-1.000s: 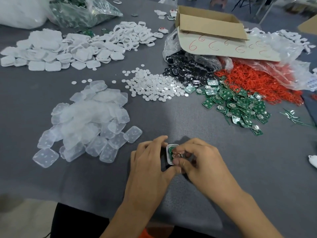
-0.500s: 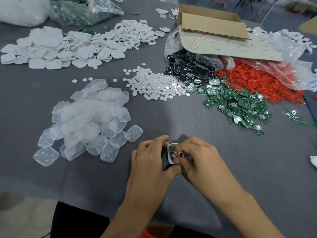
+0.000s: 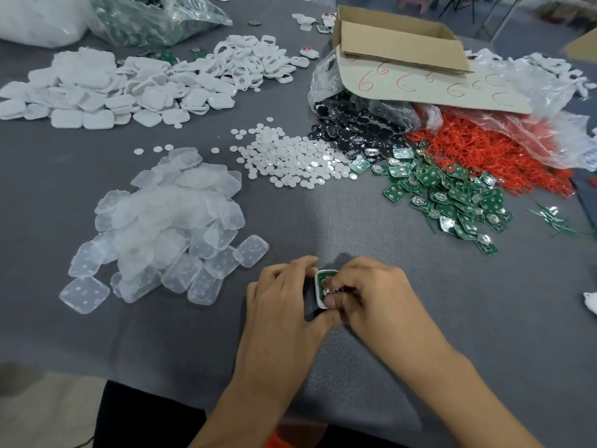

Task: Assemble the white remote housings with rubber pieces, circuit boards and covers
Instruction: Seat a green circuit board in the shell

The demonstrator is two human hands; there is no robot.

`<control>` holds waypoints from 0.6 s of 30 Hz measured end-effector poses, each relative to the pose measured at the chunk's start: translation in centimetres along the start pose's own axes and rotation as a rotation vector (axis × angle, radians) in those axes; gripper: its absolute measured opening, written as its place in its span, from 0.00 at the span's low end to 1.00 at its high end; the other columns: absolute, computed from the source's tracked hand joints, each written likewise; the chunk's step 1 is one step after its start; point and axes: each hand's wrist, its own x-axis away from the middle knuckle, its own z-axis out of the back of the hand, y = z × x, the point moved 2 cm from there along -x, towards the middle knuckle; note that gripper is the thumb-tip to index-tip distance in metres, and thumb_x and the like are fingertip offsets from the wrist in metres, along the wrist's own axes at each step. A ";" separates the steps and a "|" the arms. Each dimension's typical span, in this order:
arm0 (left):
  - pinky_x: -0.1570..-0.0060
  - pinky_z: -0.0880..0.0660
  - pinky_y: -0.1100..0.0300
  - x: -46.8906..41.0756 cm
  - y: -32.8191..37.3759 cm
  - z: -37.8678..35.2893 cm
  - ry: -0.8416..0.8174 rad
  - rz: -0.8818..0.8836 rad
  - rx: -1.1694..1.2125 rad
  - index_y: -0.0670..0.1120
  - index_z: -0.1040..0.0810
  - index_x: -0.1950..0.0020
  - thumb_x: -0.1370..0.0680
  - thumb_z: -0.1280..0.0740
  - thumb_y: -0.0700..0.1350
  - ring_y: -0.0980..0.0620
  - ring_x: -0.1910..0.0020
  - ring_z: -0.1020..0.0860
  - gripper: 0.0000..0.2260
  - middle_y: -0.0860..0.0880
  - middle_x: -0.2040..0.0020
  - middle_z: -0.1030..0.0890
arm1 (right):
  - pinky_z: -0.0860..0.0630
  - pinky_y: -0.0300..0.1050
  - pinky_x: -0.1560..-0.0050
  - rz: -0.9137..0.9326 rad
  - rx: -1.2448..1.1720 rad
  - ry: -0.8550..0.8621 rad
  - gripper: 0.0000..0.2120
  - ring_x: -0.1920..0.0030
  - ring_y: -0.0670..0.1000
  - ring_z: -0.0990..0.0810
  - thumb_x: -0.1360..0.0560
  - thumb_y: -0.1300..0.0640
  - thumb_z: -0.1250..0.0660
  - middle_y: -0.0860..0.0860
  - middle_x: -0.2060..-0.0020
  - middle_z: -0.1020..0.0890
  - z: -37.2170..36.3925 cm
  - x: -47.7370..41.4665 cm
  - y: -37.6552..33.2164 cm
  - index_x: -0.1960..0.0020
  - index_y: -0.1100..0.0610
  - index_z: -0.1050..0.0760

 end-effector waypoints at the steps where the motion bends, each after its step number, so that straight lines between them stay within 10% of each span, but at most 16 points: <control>1: 0.45 0.42 0.65 0.0 0.0 0.0 0.003 -0.004 -0.003 0.58 0.28 0.36 0.36 0.31 0.64 0.61 0.40 0.29 0.29 0.64 0.44 0.21 | 0.30 0.26 0.63 -0.001 -0.015 0.000 0.11 0.64 0.37 0.24 0.33 0.70 0.25 0.42 0.64 0.24 0.0 -0.1 0.0 0.62 0.54 0.17; 10: 0.47 0.42 0.64 -0.1 0.5 0.3 -0.011 0.008 -0.048 0.54 0.24 0.37 0.37 0.20 0.57 0.59 0.41 0.29 0.31 0.62 0.45 0.20 | 0.26 0.41 0.60 0.079 0.008 0.047 0.10 0.61 0.46 0.24 0.30 0.70 0.28 0.47 0.61 0.22 -0.1 0.7 0.0 0.62 0.56 0.19; 18: 0.45 0.40 0.62 0.1 0.3 0.3 -0.012 -0.009 -0.066 0.56 0.25 0.36 0.37 0.22 0.60 0.57 0.40 0.28 0.32 0.62 0.44 0.21 | 0.29 0.27 0.50 0.049 -0.100 0.092 0.13 0.54 0.40 0.21 0.27 0.69 0.26 0.47 0.54 0.19 0.1 1.3 0.2 0.48 0.55 0.15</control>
